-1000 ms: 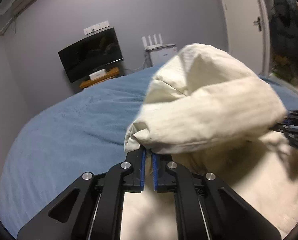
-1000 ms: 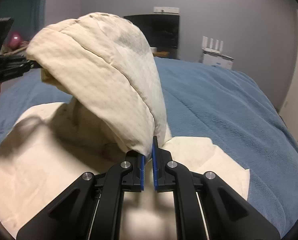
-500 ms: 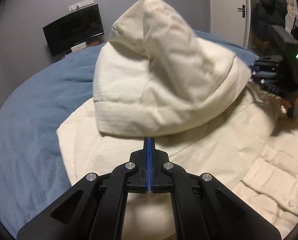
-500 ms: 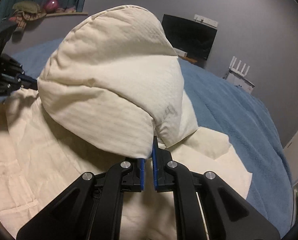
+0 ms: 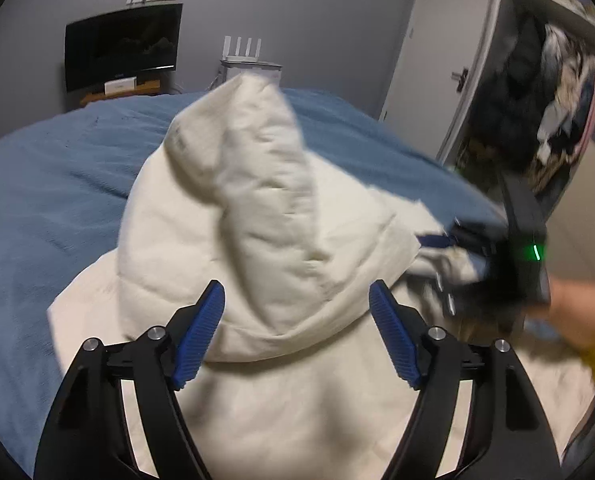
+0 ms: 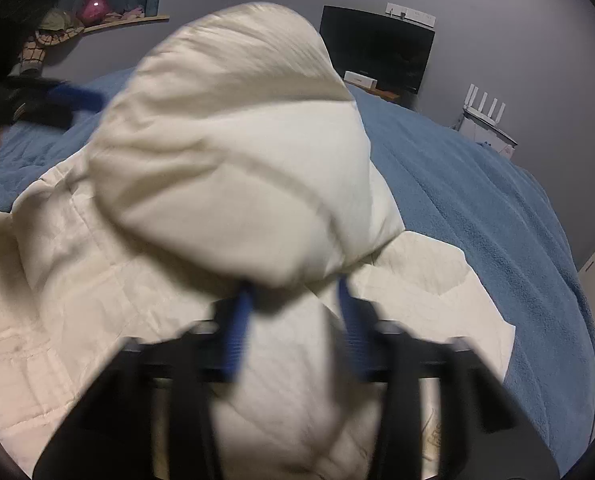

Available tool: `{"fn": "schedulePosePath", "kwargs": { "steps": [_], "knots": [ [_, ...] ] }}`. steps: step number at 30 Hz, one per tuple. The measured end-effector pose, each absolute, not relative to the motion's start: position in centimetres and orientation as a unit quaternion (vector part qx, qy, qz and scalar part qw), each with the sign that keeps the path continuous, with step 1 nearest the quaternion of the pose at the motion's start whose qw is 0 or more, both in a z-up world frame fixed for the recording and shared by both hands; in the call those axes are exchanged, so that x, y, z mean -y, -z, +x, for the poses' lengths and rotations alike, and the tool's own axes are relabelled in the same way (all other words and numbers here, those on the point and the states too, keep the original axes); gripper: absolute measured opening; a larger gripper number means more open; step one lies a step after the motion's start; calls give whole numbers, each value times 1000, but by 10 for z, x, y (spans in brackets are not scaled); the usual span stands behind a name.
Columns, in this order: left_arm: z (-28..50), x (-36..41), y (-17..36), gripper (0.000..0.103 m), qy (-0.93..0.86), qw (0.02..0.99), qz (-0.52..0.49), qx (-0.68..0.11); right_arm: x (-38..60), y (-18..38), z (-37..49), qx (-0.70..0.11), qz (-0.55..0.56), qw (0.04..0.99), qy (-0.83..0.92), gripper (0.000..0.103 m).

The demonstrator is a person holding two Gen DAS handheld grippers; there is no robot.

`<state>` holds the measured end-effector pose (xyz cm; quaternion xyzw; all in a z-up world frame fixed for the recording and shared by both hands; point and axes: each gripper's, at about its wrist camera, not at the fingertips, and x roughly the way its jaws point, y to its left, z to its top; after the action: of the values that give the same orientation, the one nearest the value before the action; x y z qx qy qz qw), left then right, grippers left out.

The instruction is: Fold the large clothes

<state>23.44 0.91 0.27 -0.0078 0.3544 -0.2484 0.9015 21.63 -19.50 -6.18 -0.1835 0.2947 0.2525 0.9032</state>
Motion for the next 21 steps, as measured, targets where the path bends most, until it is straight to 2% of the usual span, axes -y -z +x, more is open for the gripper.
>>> {"fn": "schedulePosePath", "kwargs": {
  "steps": [2, 3, 4, 5, 7, 10, 15, 18, 21],
  "knots": [
    [250, -7, 2, 68, 250, 896, -29, -367, 196, 59, 210, -293, -191, 898, -266, 51],
    [260, -8, 6, 56, 246, 891, -46, -379, 197, 56, 207, -291, -192, 898, -269, 51],
    [265, -11, 10, 31, 247, 885, -64, -390, 198, 54, 205, -289, -191, 898, -271, 51],
    [273, -16, 17, 19, 249, 874, -87, -407, 199, 51, 204, -286, -184, 900, -272, 51],
    [279, -30, 31, 10, 250, 858, -136, -427, 200, 44, 205, -283, -161, 904, -276, 51],
    [275, -51, 48, 7, 244, 843, -192, -440, 196, 30, 214, -272, -129, 912, -277, 51],
    [270, -71, 63, 6, 228, 837, -208, -452, 185, 15, 244, -262, -69, 924, -269, 51],
    [274, -76, 70, 6, 220, 837, -206, -457, 174, 20, 266, -283, -57, 920, -267, 32],
    [276, -79, 77, 6, 212, 837, -197, -464, 153, 50, 289, -354, -79, 894, -264, 31]
  ]
}}
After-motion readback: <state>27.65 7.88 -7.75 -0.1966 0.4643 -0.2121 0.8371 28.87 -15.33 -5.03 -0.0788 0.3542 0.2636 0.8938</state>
